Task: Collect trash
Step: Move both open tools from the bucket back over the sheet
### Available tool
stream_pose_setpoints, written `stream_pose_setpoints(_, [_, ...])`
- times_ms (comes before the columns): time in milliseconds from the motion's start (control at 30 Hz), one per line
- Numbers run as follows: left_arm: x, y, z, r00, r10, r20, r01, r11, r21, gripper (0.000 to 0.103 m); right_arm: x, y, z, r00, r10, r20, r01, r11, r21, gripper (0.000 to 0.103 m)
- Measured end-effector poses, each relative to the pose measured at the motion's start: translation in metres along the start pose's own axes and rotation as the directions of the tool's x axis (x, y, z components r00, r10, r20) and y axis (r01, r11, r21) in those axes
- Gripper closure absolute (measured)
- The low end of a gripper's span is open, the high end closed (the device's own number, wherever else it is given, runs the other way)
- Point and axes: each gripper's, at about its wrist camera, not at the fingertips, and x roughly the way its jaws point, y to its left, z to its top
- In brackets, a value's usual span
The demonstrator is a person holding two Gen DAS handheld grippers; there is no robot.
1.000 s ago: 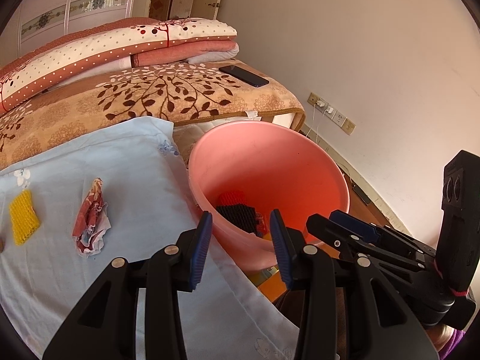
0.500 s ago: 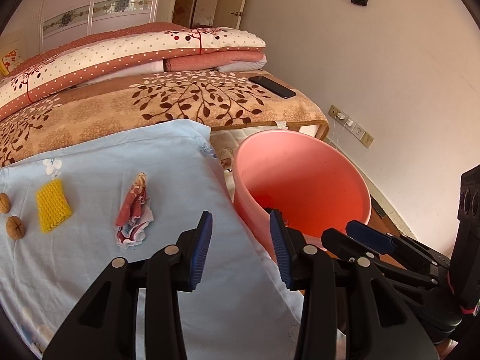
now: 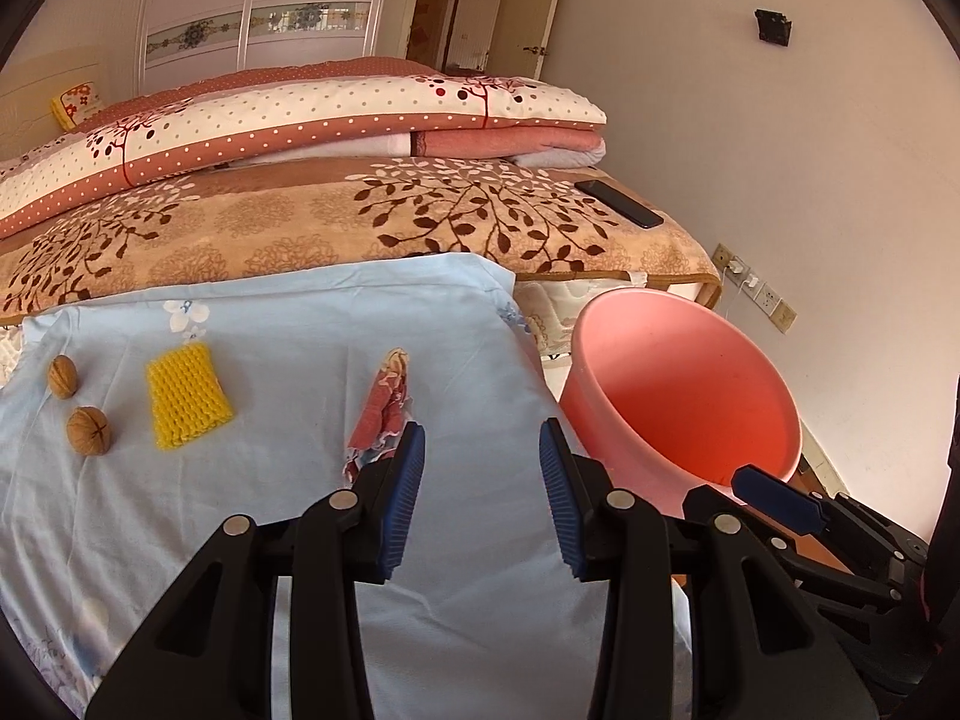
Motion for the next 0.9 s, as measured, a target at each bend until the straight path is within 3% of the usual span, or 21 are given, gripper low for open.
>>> stream_pose_setpoints(400, [0.004,0.055,-0.005,0.995,0.098,-0.019,-0.099,0.991,-0.092,0.063,0.019,0.028,-0.005,0.999,0.018,-0.039,-0.020,0.999,-0.050,0.059])
stream_pose_setpoints(667, [0.009,0.120,0.000,0.977,0.210,-0.042,-0.214,0.953,-0.217,0.063,0.029,0.032,-0.004,0.997,0.039,-0.065,-0.042,0.998,-0.038,0.058])
stream_pose_setpoints(900, [0.022,0.158,-0.001,0.967,0.234,-0.097,-0.253,0.925,-0.285,0.063,0.031,0.033,-0.004,0.995,0.061,-0.074,-0.063,0.998,-0.026,0.057])
